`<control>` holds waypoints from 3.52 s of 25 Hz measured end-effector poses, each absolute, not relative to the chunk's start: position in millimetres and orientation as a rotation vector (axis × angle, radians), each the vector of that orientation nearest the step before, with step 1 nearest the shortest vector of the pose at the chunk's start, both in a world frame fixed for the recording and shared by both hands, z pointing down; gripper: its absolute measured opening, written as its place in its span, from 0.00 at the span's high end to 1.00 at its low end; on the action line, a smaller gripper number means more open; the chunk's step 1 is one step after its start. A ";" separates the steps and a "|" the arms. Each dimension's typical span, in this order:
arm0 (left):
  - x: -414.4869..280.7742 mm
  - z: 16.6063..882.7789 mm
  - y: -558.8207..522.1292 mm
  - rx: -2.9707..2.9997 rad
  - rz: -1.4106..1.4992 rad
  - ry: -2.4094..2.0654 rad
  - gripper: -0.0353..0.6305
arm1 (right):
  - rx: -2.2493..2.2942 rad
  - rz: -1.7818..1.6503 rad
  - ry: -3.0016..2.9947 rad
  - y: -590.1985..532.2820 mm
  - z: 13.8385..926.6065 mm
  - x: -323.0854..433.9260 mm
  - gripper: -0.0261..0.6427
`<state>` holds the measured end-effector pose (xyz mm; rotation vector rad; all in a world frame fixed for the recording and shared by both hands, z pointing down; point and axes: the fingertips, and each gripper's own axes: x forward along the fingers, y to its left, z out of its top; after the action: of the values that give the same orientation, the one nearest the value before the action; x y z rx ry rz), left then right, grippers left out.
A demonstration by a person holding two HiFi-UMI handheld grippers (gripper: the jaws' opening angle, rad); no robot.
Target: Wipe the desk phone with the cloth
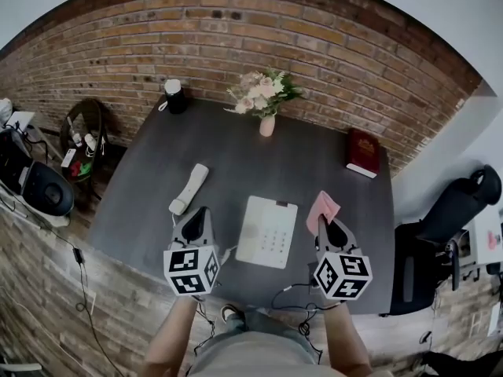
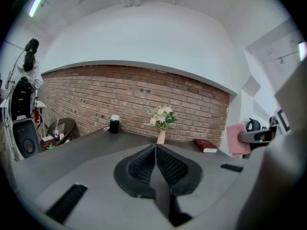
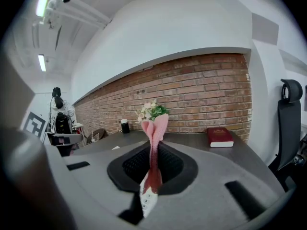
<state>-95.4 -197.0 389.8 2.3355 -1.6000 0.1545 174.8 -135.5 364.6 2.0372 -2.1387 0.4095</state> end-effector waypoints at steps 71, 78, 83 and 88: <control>-174.9 502.0 -197.3 1.970 0.173 -1.780 0.93 | 0.569 -0.017 -1.727 -249.2 525.9 55.5 0.93; -174.4 502.7 -196.1 1.974 0.180 -1.775 0.93 | 0.551 -0.008 -1.715 -244.9 530.6 54.4 0.93; -175.0 503.0 -196.1 1.977 0.181 -1.771 0.93 | 0.542 -0.007 -1.714 -242.7 532.9 52.7 0.93; -175.3 503.4 -194.7 1.975 0.184 -1.770 0.93 | 0.532 0.004 -1.713 -238.9 535.6 51.3 0.93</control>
<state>-175.3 -194.7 503.4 1.9747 -1.7699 0.1840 51.3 -238.9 535.6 0.5317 -1.7133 0.0043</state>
